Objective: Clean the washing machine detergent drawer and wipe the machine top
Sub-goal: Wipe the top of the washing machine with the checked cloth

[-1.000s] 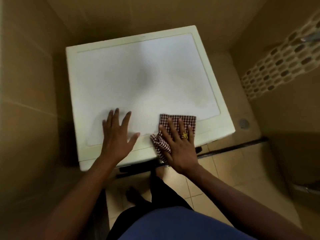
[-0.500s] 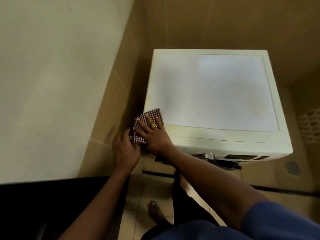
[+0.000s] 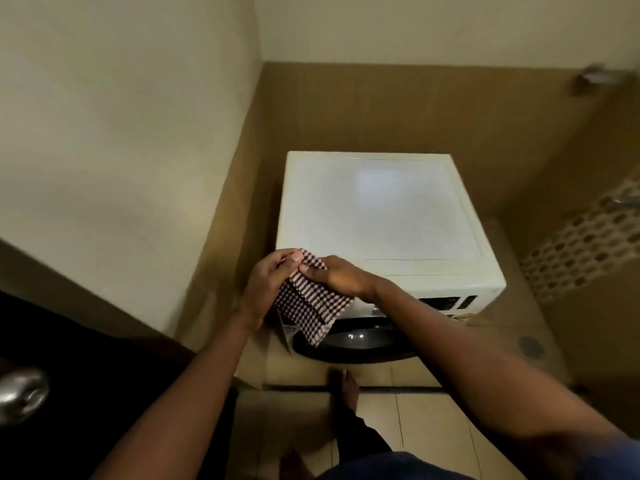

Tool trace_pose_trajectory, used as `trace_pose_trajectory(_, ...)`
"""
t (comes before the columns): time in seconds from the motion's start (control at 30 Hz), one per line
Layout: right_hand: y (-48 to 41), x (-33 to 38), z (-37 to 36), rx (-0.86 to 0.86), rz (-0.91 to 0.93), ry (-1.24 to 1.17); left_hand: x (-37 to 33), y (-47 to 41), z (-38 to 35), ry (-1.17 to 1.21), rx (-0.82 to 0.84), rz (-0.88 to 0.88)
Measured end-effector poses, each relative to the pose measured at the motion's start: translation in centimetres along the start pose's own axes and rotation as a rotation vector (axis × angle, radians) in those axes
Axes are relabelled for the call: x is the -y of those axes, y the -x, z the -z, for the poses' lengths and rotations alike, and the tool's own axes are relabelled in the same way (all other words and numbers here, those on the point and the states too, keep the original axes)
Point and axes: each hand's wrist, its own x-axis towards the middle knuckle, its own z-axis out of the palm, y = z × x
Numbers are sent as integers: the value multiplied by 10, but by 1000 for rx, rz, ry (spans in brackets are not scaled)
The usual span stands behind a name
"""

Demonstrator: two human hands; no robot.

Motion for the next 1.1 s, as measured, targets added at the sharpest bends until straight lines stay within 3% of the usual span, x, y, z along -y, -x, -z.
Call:
trace_pose_trajectory(0.13, 56, 1, 37, -255, 44, -433, -31, -8, -27, 157, 295, 72)
trace_pose_trajectory(0.23, 89, -12, 56, -341, 43, -665, -37, -4, -61, 199, 421, 171)
trace_pose_trajectory(0.37, 119, -58, 79, -320, -28, -915, -38, 7, -108, 166, 355, 299)
trace_pose_trajectory(0.57, 176, -190, 62, -233, -188, -1510, -1, 10, -204, 190, 241, 629)
trace_pose_trajectory(0.63, 187, -221, 63, -256, -199, -1598, 8, 10, -232, 207, 225, 674)
trace_pose_trajectory(0.73, 213, -249, 97, -405, -160, -1559, 13, 6, -278, 192, 273, 641)
trace_pose_trajectory(0.83, 240, -253, 155, -445, -132, -1273, -1, 3, -321, 99, 367, 496)
trace_pose_trajectory(0.97, 277, -243, 235, -500, -18, -1112, -23, -1, -376, 238, 466, 408)
trace_pose_trajectory(1.1, 301, -233, 291, -590, -12, -745, -46, -8, -433, 199, 362, 296)
